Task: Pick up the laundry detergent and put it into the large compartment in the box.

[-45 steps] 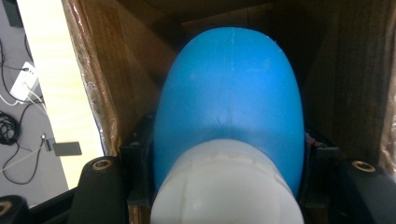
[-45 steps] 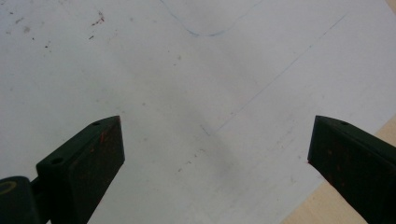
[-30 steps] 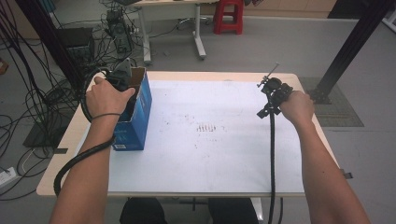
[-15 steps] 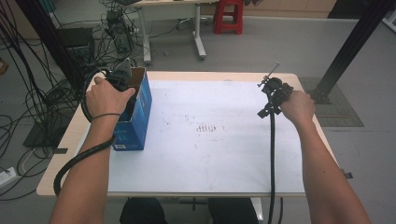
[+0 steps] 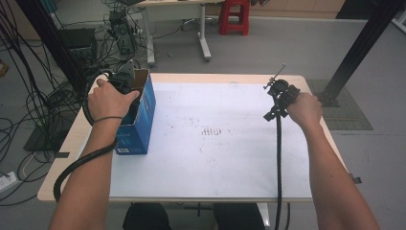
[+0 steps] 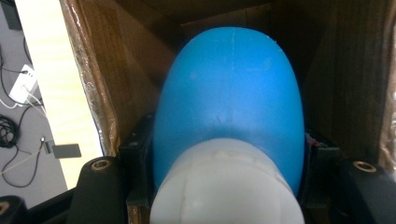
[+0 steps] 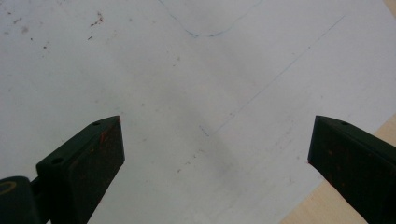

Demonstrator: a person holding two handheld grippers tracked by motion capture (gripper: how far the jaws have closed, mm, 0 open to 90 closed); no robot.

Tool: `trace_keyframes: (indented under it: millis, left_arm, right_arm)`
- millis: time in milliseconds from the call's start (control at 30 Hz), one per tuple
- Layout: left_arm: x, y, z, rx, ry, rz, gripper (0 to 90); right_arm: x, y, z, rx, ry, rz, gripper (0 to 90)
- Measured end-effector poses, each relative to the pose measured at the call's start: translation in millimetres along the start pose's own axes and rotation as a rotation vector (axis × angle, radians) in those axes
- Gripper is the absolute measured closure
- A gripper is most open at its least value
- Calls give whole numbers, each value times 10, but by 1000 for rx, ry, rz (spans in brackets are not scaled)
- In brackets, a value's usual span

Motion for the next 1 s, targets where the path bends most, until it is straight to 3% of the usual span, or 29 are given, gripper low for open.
trace_keyframes:
  millis: [300, 533, 667, 1000]
  left_arm:
    - [-23, 12, 9, 8, -2, -3, 313]
    - [-3, 15, -22, 5, -4, -5, 330]
    - [-25, 3, -106, -11, 14, 2, 314]
    - [18, -25, -350, -24, 4, -3, 313]
  right_arm:
    - [-4, 0, 9, 1, 3, 0, 34]
    - [-9, -6, 10, 1, 2, 2, 34]
    - [-4, 0, 9, 0, -1, 0, 33]
    - [14, 30, 9, 2, 0, -2, 34]
Point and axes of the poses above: each handheld gripper's, and its own axes: z roughly forward along the jaws, y roughly out of its top, x roughly to its left, the point moved 4 cm from there along z, roughly forward along the jaws, and after that the axes turned 12 degrees about -z, right-handed, at the moved point
